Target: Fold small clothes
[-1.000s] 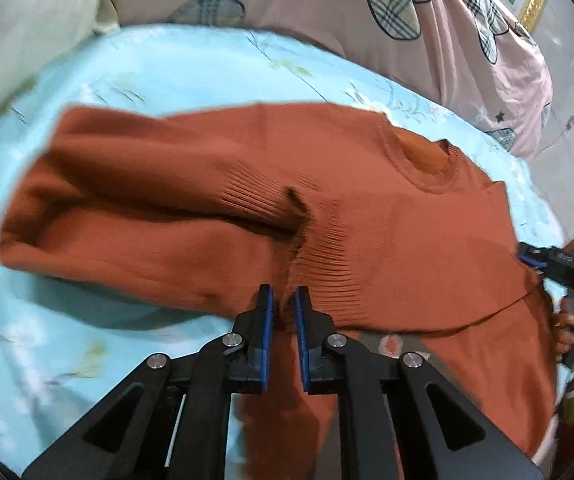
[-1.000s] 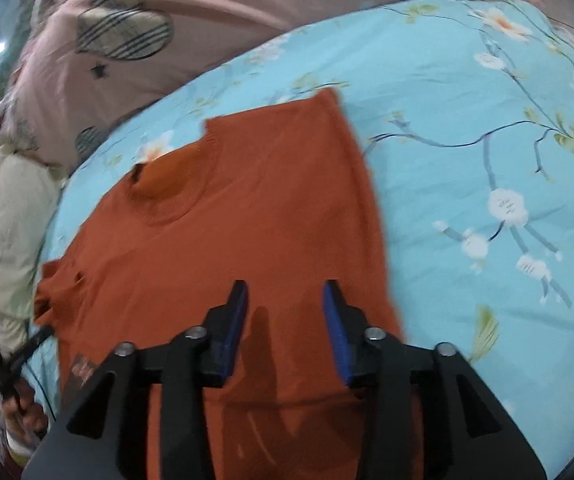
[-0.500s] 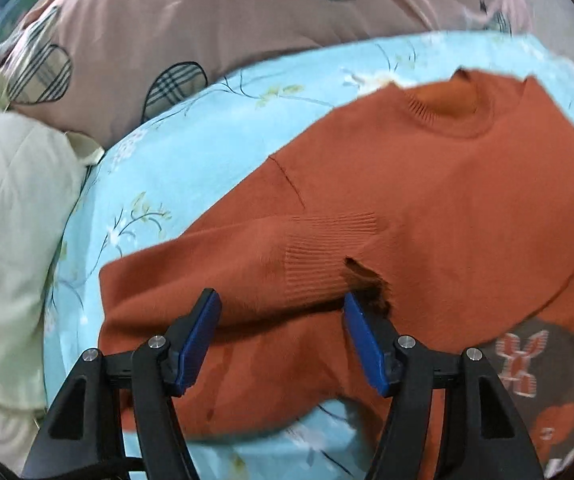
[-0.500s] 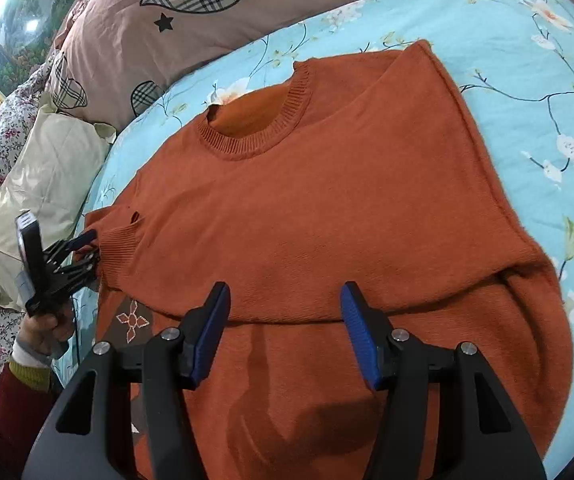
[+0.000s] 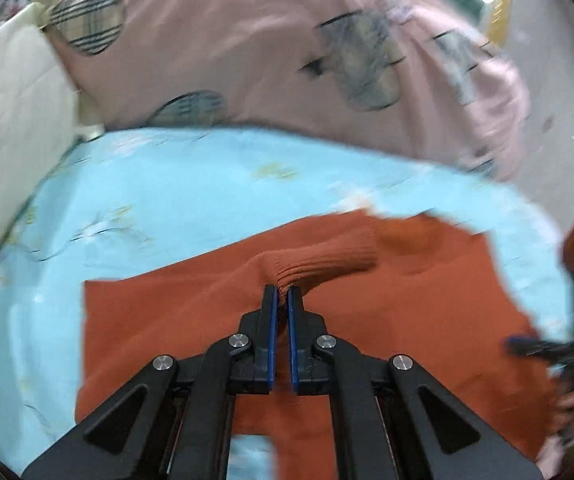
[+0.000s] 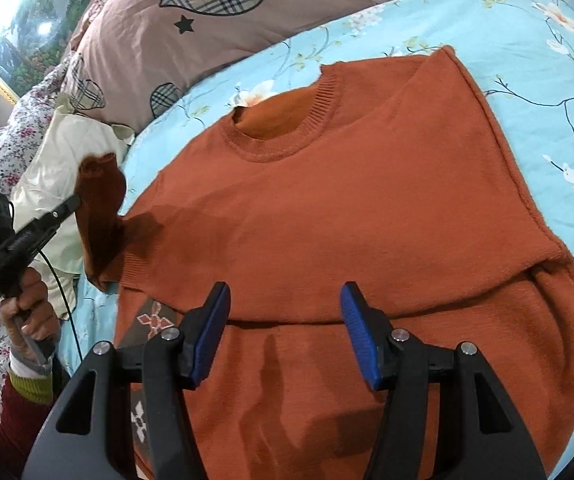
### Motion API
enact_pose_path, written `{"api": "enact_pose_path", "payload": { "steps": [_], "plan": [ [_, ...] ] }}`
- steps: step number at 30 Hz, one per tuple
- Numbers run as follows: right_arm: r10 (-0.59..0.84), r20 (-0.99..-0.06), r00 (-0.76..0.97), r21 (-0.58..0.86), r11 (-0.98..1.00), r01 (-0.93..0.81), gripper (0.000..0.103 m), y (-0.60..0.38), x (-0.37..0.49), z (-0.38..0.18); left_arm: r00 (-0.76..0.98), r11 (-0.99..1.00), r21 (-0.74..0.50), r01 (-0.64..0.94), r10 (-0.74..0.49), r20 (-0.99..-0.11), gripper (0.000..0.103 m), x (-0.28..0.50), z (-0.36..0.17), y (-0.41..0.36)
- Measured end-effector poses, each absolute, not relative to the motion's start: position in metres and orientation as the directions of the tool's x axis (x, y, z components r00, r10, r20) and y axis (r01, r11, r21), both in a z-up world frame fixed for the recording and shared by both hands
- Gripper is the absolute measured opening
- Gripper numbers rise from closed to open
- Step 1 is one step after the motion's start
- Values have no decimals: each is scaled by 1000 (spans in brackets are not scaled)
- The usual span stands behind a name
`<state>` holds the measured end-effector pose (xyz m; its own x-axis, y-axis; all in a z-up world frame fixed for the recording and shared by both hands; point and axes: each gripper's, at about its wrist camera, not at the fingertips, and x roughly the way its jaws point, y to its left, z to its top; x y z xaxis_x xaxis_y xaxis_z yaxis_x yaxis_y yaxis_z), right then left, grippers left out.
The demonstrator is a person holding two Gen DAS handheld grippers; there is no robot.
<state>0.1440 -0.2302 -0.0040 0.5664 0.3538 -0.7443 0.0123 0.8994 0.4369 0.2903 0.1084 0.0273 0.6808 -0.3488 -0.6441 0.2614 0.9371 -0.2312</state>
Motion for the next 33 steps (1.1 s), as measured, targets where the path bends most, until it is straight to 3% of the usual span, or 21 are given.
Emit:
{"api": "enact_pose_path", "payload": {
  "steps": [6,11,16,21,23,31,32,33],
  "plan": [
    [361,-723,588,470,882,37,58,-245,138,-3,593,828,-348,440,-559,-580,3,275,35,22],
    [356,-716,600,493,867,75,58,-261,136,-6,487,807,-366,464,-577,-656,4,289,-19,-44],
    [373,-710,597,499,865,52,58,-252,144,-5,412,839,-308,449,-500,-762,7,294,-65,-70],
    [397,-705,587,498,867,12,58,-231,164,-6,478,864,-301,403,-479,-736,47,260,-56,-34],
    [405,-706,581,500,866,5,58,-224,177,-9,540,890,-301,342,-448,-712,53,242,-45,-5],
    [397,-745,535,481,877,19,58,-200,223,-30,661,958,-287,5,-219,-718,55,192,-48,115],
    [397,-747,534,474,880,9,53,-197,226,-31,653,958,-286,-16,-206,-728,55,192,-54,124],
    [394,-748,534,465,885,-1,35,-193,227,-31,642,960,-277,-36,-190,-742,55,193,-59,130]
  ]
}}
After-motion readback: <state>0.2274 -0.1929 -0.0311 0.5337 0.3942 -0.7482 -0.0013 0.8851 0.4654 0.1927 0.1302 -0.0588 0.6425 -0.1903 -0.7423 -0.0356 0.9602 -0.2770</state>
